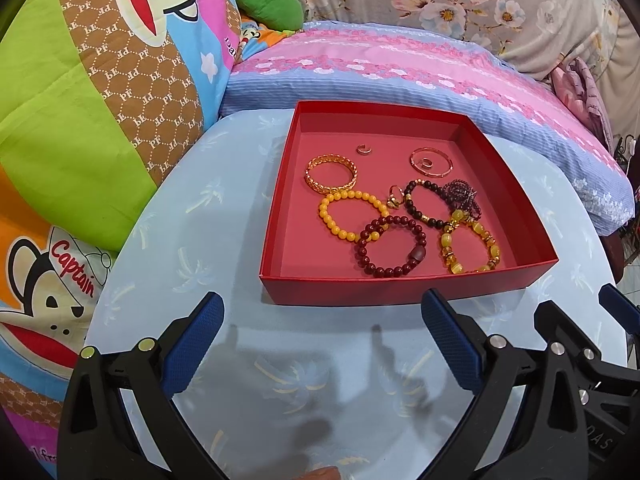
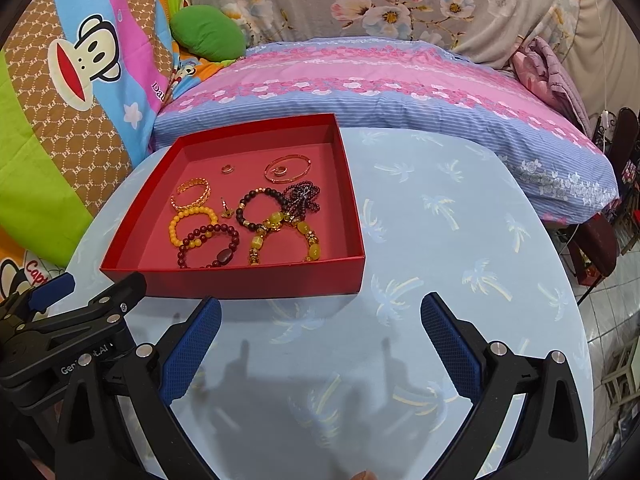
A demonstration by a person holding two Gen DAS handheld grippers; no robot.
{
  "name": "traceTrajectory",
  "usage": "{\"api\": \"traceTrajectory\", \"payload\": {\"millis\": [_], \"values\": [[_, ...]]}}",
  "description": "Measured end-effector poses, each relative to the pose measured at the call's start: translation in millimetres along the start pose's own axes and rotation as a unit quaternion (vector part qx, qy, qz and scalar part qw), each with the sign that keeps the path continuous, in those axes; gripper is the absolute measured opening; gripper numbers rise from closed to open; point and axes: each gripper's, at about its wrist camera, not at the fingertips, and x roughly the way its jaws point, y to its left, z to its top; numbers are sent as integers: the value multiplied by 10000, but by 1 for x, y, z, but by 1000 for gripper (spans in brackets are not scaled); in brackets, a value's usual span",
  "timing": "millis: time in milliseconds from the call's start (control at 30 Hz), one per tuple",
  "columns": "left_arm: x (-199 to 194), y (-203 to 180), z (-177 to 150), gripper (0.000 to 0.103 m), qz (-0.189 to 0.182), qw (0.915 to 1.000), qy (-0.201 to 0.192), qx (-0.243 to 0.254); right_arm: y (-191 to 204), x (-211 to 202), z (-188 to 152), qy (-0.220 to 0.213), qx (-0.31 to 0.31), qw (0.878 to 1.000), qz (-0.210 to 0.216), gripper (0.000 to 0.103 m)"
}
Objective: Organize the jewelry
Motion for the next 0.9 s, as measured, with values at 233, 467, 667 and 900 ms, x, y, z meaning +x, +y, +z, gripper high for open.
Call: {"api": "traceTrajectory", "payload": {"millis": [233,467,667,900], "values": [[2,1,-1,95,38,10000,18,-12,0,0,0,-2,2,10000,-1,96],[1,1,0,95,53,10000,52,-14,1,0,0,6,-9,10000,1,96],[0,1,0,95,117,9999,-8,-15,1,0,-1,8,-14,10000,-3,96],[-1,3,0,95,143,9999,-3,-28,2,2,-2,14,-23,10000,5,96]]}}
